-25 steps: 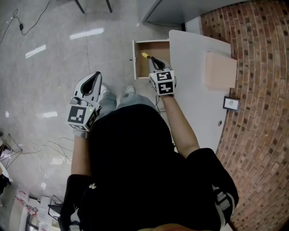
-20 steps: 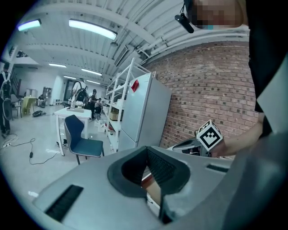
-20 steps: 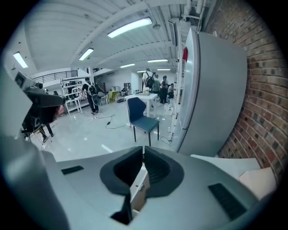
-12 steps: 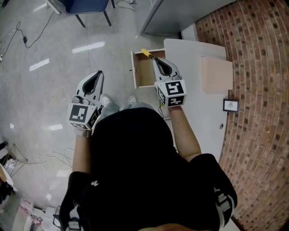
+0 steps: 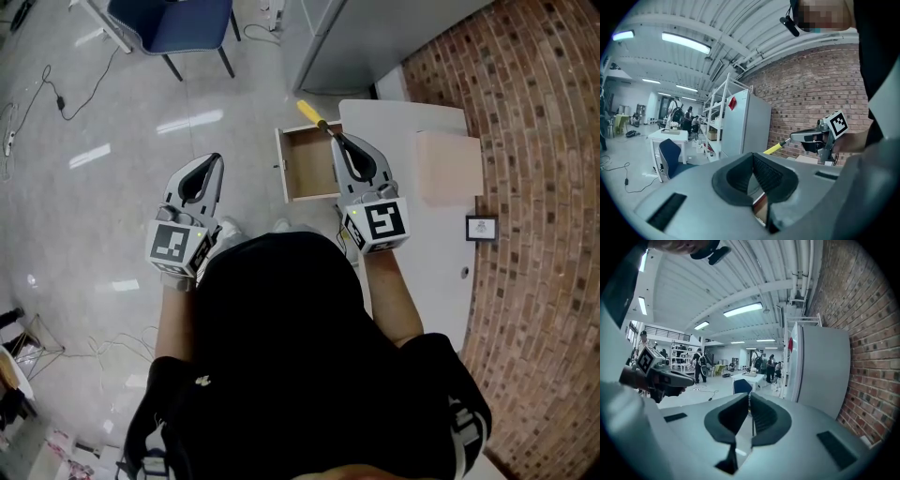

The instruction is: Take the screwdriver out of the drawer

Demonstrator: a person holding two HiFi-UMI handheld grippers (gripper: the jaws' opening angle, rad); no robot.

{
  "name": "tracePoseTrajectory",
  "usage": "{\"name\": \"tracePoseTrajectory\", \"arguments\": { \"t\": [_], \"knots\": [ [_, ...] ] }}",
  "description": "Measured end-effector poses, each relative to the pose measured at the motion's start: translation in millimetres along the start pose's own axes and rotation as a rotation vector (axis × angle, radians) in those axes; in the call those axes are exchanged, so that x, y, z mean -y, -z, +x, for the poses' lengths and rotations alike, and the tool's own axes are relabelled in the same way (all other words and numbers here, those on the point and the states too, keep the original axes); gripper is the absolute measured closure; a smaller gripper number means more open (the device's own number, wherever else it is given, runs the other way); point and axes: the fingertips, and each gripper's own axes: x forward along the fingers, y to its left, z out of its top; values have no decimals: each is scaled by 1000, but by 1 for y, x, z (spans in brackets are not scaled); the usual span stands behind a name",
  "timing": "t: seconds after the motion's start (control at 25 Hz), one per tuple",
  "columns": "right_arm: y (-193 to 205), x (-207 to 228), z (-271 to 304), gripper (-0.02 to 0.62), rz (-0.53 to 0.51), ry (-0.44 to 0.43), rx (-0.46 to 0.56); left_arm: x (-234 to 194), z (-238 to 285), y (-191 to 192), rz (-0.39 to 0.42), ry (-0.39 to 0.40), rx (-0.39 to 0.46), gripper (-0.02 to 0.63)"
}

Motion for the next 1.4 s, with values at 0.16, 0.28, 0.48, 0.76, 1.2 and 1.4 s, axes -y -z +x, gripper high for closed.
{"name": "tracePoseTrajectory", "arguments": {
  "t": [0.16, 0.28, 0.48, 0.76, 1.2, 1.4],
  "knots": [
    [-22, 1, -11, 572, -11, 4, 62, -1, -3, -13, -12, 6, 29, 603],
    [-36, 1, -21, 571, -15, 7, 106, 1, -5, -22, -11, 15, 47, 603],
    [-50, -2, -33, 572, -11, 6, 156, 5, -8, -41, -21, 18, 70, 602],
    [-59, -1, -46, 571, 16, 21, 195, 9, -12, -50, -29, 34, 83, 603],
    [-51, -9, -46, 572, 11, 21, 167, 10, -14, -46, -18, 44, 64, 602],
    [-47, -12, -45, 572, 16, 22, 156, 9, -15, -44, -7, 41, 50, 603]
  ]
}}
